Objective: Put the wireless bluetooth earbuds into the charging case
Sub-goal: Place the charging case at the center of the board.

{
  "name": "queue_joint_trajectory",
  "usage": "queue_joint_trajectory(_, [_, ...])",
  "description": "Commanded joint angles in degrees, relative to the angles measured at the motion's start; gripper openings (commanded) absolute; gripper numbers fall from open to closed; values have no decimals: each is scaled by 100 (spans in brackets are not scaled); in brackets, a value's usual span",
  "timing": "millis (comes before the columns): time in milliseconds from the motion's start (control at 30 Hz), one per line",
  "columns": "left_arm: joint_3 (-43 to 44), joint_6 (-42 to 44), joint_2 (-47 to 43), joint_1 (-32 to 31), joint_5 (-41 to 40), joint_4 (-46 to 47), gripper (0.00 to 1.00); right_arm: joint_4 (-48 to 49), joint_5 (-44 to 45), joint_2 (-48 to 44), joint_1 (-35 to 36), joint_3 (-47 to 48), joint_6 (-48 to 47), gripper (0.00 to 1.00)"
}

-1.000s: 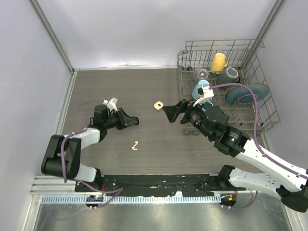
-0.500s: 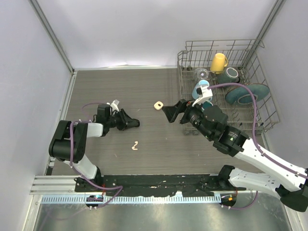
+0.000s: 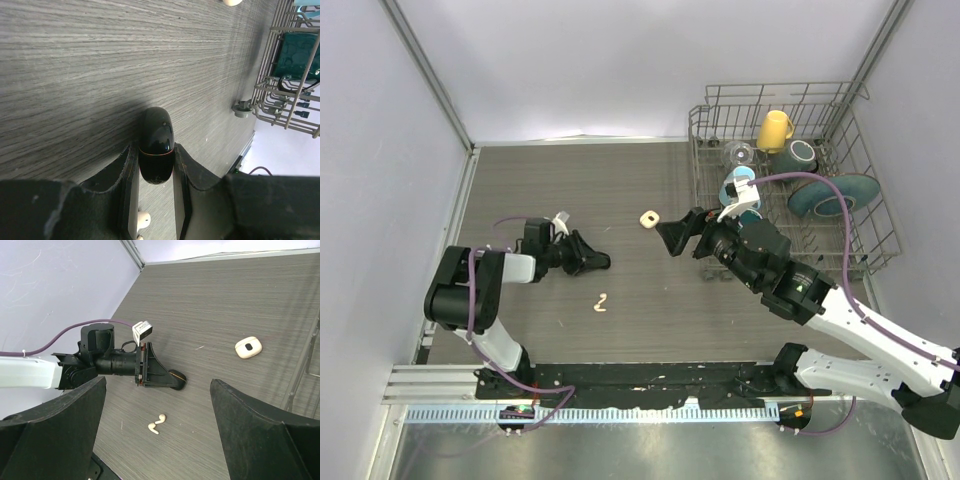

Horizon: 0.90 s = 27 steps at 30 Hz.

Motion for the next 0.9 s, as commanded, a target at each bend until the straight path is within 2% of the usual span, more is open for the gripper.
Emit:
queue_joint_trajectory(0, [182, 60, 106, 25, 219, 81, 9, 153, 19, 35, 2, 181, -105, 90])
queue_joint_trajectory(233, [225, 350, -69, 34, -44, -401, 21, 153, 63, 97, 2, 181, -131, 90])
queue_joint_trajectory(300, [278, 481, -122, 16, -106, -604, 29, 153, 54, 123, 2, 198, -131, 90])
queue_joint_trajectory(567, [392, 781, -578, 16, -685, -1359, 31, 153, -16, 176, 2, 225, -131, 90])
queue_joint_trajectory(867, [419, 834, -895, 16, -880, -1528, 39, 162, -16, 132, 2, 190, -149, 90])
